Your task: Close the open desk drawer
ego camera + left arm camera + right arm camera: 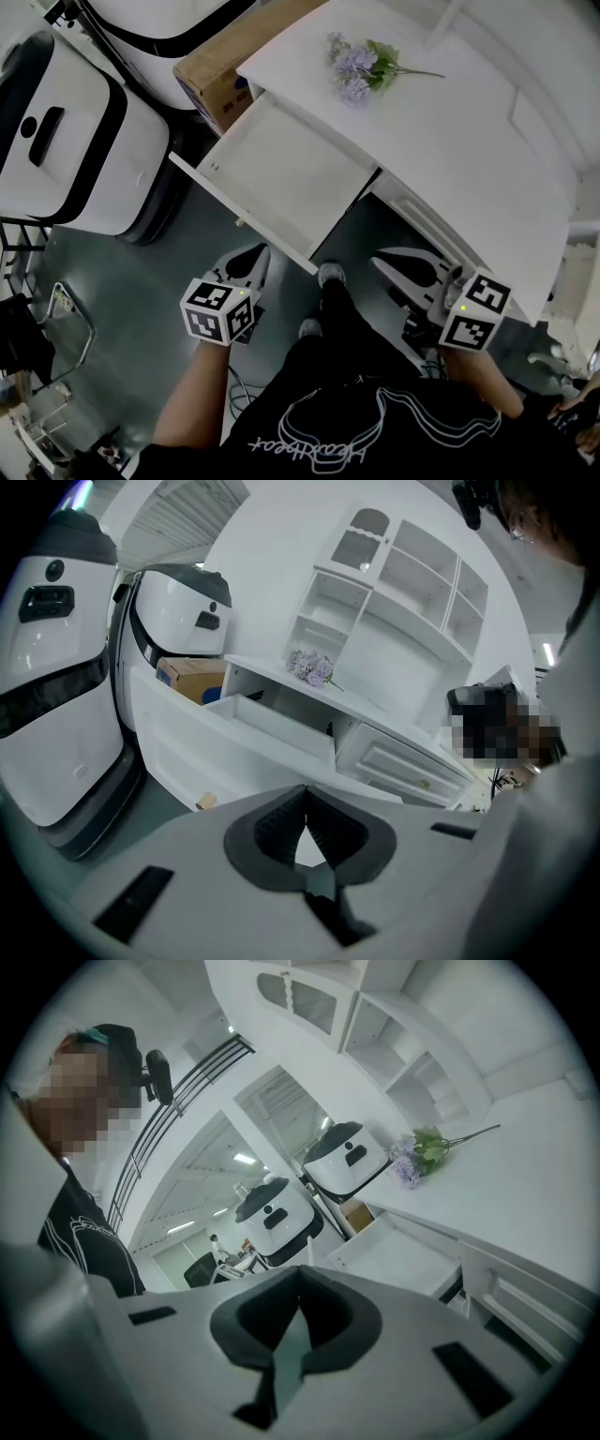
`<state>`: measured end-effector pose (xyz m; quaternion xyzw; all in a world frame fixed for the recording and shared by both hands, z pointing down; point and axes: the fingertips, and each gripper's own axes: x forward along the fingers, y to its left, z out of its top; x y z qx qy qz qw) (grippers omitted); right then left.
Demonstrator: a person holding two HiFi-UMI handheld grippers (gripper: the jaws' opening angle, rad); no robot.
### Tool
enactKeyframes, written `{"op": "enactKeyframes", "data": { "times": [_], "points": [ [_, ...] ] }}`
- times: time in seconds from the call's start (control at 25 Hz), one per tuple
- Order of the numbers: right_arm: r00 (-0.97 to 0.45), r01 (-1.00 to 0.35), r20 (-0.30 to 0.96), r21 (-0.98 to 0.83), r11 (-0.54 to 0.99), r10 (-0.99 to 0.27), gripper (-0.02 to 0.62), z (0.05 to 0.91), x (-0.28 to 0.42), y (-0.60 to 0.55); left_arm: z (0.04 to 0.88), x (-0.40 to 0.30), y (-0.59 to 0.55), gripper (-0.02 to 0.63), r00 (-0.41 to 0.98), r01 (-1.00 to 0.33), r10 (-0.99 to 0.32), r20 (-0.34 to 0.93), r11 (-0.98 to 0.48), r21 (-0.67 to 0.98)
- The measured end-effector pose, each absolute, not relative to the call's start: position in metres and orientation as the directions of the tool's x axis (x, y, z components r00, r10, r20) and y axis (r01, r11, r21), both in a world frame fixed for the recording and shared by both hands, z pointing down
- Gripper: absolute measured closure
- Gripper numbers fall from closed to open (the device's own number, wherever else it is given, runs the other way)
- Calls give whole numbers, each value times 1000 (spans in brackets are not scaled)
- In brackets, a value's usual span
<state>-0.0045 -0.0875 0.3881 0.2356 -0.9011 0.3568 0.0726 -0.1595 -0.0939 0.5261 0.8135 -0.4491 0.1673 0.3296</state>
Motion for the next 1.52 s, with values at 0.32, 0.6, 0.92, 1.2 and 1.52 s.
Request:
{"op": "enactKeyframes", "data": {
  "times": [0.32, 0.6, 0.92, 1.2, 1.52],
  "points": [
    [-882, -470, 298, -617, 631, -366, 589, 393, -2, -96, 533, -155, -100, 601, 542, -840, -606, 582, -381, 386],
    [-884, -463, 280, -624, 629, -374, 589, 389, -3, -106, 536, -153, -103, 601, 544, -839, -595, 591, -375, 395],
    [-890, -449, 258, -644, 619, -377, 589, 388, -3, -117, 537, -147, -114, 601, 545, -839, -584, 602, -381, 389],
    [-884, -456, 251, -642, 616, -393, 589, 382, 7, -127, 535, -140, -122, 601, 543, -839, -568, 618, -390, 379],
    [-876, -469, 252, -648, 600, -412, 589, 386, 21, -137, 535, -129, -138, 601, 553, -832, -560, 617, -403, 381]
  ]
}}
